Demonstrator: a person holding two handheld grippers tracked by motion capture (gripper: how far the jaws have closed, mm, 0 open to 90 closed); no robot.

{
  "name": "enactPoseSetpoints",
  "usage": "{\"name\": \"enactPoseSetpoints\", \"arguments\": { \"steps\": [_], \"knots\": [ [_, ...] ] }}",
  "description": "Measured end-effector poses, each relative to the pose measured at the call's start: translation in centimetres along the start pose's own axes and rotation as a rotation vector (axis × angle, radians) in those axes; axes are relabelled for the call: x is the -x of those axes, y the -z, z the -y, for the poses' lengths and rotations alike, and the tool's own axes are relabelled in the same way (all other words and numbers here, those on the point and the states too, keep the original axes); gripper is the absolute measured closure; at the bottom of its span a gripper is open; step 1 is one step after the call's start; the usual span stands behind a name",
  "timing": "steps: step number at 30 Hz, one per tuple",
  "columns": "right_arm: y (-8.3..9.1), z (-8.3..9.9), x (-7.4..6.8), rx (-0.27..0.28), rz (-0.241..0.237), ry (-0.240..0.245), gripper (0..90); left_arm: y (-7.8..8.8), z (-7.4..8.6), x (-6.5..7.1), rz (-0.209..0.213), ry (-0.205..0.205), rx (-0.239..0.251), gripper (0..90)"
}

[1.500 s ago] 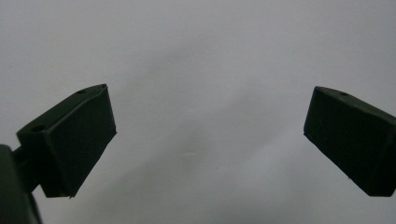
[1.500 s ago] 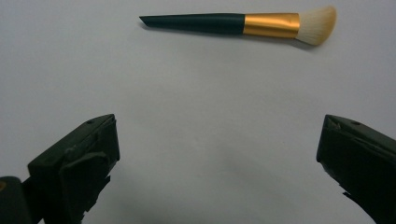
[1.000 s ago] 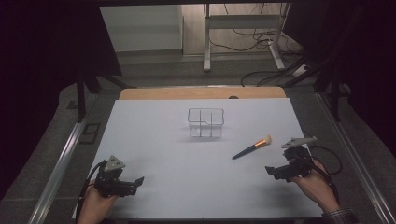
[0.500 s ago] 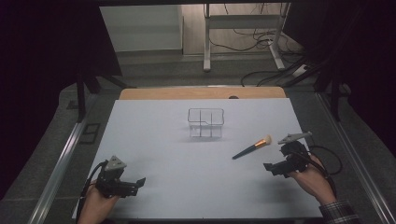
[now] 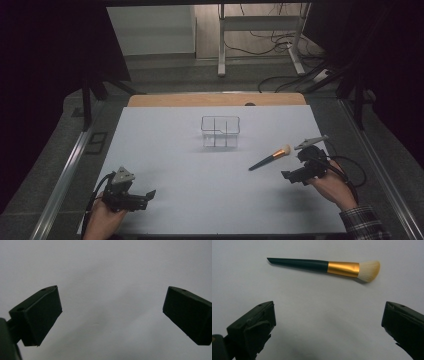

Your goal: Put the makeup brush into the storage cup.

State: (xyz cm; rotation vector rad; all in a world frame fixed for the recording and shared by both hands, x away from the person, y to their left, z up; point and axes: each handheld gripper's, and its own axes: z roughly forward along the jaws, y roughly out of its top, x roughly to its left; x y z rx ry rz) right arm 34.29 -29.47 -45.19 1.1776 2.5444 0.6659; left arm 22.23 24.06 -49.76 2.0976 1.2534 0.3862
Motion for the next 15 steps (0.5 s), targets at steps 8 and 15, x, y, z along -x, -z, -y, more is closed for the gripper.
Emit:
{"name": "enactPoseSetpoints", "arguments": {
  "steps": [8,15],
  "knots": [
    [-0.2,-1.0,0.5,-0.012,-0.003,0.025,0.0,0.1,0.0,-0.2,0.009,0.034,0.008,1.6],
    [-0.6,-1.8,1.1,-0.022,0.001,0.048,0.0,0.4,-0.2,0.0,0.010,0.010,0.033,1.6]
  ]
}}
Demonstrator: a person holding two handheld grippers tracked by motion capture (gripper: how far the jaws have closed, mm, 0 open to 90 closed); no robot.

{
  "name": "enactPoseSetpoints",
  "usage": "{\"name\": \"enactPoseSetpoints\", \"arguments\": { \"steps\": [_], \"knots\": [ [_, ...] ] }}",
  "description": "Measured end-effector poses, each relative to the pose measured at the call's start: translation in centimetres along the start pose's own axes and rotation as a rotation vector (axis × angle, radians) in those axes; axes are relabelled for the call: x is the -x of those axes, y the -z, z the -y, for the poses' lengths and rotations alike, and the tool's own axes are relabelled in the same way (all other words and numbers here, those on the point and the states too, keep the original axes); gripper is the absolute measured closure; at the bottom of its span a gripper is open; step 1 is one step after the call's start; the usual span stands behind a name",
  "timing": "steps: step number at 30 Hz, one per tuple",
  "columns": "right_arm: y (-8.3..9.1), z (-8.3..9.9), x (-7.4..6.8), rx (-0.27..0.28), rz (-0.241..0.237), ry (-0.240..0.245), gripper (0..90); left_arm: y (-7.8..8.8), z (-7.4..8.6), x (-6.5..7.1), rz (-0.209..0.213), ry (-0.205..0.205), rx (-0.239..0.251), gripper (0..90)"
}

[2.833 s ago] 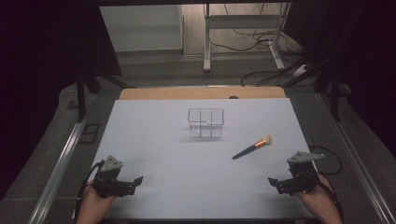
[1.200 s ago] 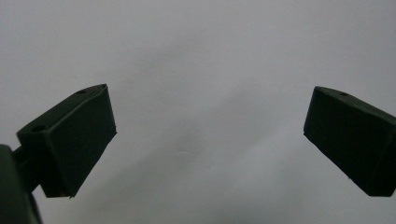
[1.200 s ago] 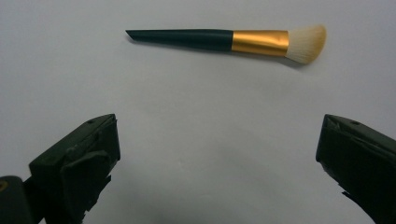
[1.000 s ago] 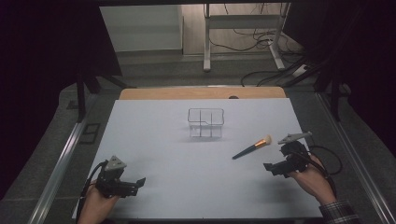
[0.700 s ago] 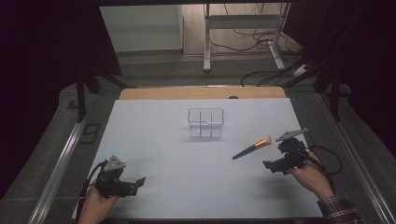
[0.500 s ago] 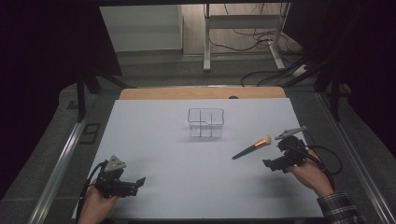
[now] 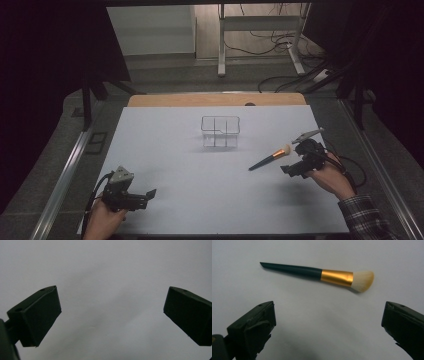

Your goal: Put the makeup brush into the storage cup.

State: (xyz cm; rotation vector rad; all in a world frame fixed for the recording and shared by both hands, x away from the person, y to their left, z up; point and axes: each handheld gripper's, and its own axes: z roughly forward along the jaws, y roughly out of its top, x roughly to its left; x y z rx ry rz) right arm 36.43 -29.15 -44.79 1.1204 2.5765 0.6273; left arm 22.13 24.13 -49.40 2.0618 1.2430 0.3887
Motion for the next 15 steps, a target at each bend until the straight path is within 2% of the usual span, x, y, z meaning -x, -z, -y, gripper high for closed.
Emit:
{"name": "enactPoseSetpoints", "arguments": {
  "steps": [3,15],
  "knots": [
    [-0.2,-0.5,0.4,-0.015,-0.010,0.001,0.3,-0.1,0.1,0.0,-0.013,-0.001,-0.015,1.7],
    [-1.2,-1.6,1.0,-0.035,-0.006,0.021,0.6,-0.3,0.1,-0.1,-0.016,-0.012,-0.035,1.6]
  ]
}}
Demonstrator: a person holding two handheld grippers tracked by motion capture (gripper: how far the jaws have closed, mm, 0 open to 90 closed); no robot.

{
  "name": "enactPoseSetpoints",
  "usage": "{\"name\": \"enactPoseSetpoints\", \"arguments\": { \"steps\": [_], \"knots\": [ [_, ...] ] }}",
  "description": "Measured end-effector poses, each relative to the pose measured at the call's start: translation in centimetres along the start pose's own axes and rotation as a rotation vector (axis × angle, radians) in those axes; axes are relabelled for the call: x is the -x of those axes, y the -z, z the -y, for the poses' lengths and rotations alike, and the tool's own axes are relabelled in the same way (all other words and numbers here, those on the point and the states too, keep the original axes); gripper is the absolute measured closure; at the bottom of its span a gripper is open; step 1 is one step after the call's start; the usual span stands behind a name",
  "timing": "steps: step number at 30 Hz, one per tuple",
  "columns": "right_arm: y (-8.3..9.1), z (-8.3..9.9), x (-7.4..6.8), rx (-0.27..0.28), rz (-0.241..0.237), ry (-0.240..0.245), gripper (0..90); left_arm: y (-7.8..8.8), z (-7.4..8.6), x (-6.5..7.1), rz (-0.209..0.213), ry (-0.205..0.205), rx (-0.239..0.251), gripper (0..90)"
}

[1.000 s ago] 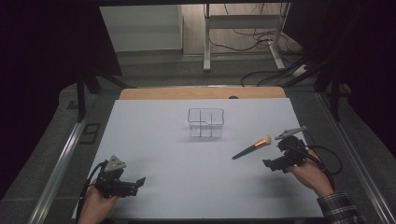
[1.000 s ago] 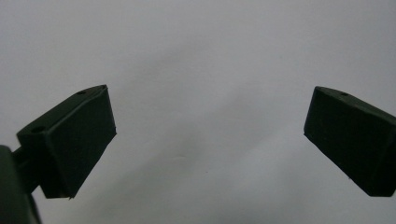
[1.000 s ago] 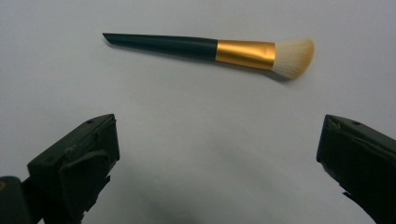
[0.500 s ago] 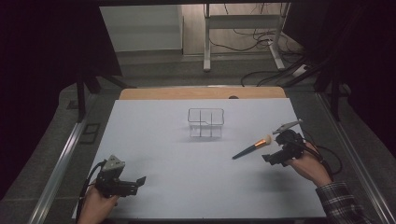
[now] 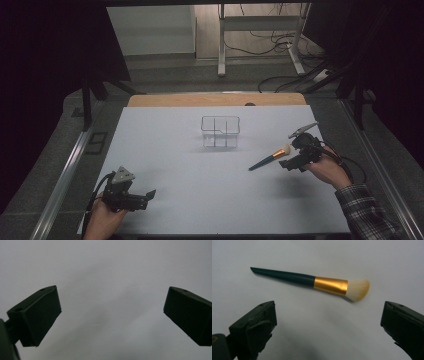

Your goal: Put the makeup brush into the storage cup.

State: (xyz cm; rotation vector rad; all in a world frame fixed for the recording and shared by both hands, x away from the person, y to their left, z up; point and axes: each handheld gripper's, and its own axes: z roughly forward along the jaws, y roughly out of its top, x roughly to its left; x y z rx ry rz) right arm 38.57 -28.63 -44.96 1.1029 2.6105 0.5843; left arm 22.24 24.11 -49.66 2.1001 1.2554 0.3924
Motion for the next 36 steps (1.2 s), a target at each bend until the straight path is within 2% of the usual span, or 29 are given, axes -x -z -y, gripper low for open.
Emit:
{"name": "enactPoseSetpoints", "arguments": {
  "steps": [10,16,23,24,36],
  "knots": [
    [-1.0,-1.3,0.1,-0.029,-0.015,0.029,1.0,-0.1,0.0,0.0,0.012,0.003,-0.016,1.7],
    [-1.6,-2.0,0.1,-0.036,-0.015,0.025,1.0,-0.1,0.0,0.1,0.009,0.003,-0.023,1.6],
    [-2.2,-2.8,0.0,-0.043,-0.038,0.024,0.7,-0.2,0.0,0.0,0.009,0.005,-0.026,1.5],
    [-2.3,-3.1,0.0,-0.049,-0.037,0.041,0.6,-0.2,0.0,0.0,0.009,0.005,-0.026,1.5],
    [-3.3,-4.7,-0.7,-0.079,-0.046,0.090,0.1,-0.2,0.0,0.0,0.010,0.006,-0.028,1.3]
  ]
}}
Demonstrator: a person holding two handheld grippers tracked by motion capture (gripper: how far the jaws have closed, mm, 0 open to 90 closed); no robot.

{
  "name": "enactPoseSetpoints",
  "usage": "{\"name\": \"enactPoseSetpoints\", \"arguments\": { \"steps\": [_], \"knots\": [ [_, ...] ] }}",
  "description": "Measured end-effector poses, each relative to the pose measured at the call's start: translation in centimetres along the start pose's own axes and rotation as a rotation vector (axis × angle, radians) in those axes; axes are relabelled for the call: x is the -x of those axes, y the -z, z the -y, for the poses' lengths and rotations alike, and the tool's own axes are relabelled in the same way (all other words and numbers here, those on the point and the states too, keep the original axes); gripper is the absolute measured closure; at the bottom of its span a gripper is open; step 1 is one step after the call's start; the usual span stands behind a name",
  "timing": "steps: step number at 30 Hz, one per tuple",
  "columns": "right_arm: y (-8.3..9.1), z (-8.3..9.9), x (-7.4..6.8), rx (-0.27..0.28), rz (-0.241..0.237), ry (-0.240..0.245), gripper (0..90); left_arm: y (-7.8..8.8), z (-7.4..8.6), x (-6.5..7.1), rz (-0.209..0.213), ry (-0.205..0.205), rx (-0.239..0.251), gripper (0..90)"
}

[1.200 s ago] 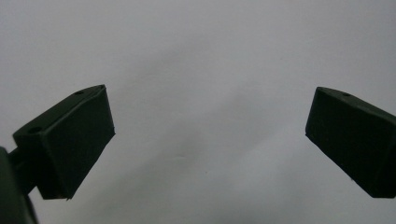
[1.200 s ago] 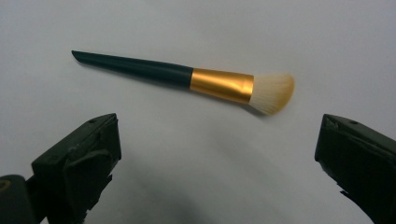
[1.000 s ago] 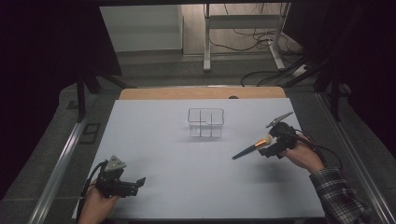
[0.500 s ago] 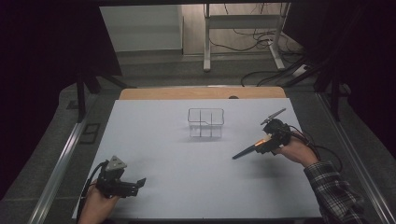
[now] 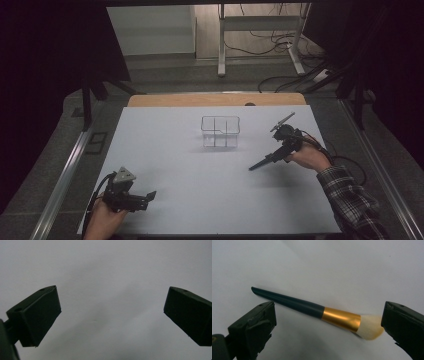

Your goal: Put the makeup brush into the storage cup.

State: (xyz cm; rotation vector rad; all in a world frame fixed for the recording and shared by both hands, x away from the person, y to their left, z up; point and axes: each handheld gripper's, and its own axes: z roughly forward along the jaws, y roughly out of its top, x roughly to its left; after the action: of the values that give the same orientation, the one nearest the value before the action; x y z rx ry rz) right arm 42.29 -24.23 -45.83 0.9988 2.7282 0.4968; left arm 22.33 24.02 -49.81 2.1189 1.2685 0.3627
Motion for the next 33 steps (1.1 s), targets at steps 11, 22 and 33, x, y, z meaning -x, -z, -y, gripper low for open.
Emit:
{"name": "enactPoseSetpoints", "arguments": {
  "steps": [11,22,33],
  "knots": [
    [-1.2,-1.1,-0.4,-0.023,-0.006,0.044,0.0,0.0,0.1,0.0,0.000,-0.001,-0.006,1.2],
    [-2.4,-0.6,-0.4,-0.063,-0.013,0.072,0.0,-0.1,0.1,0.0,-0.003,0.000,-0.011,1.2],
    [-3.7,0.0,-0.6,-0.092,-0.028,0.105,0.7,-0.1,0.1,0.0,-0.004,0.000,-0.016,1.1]
  ]
}}
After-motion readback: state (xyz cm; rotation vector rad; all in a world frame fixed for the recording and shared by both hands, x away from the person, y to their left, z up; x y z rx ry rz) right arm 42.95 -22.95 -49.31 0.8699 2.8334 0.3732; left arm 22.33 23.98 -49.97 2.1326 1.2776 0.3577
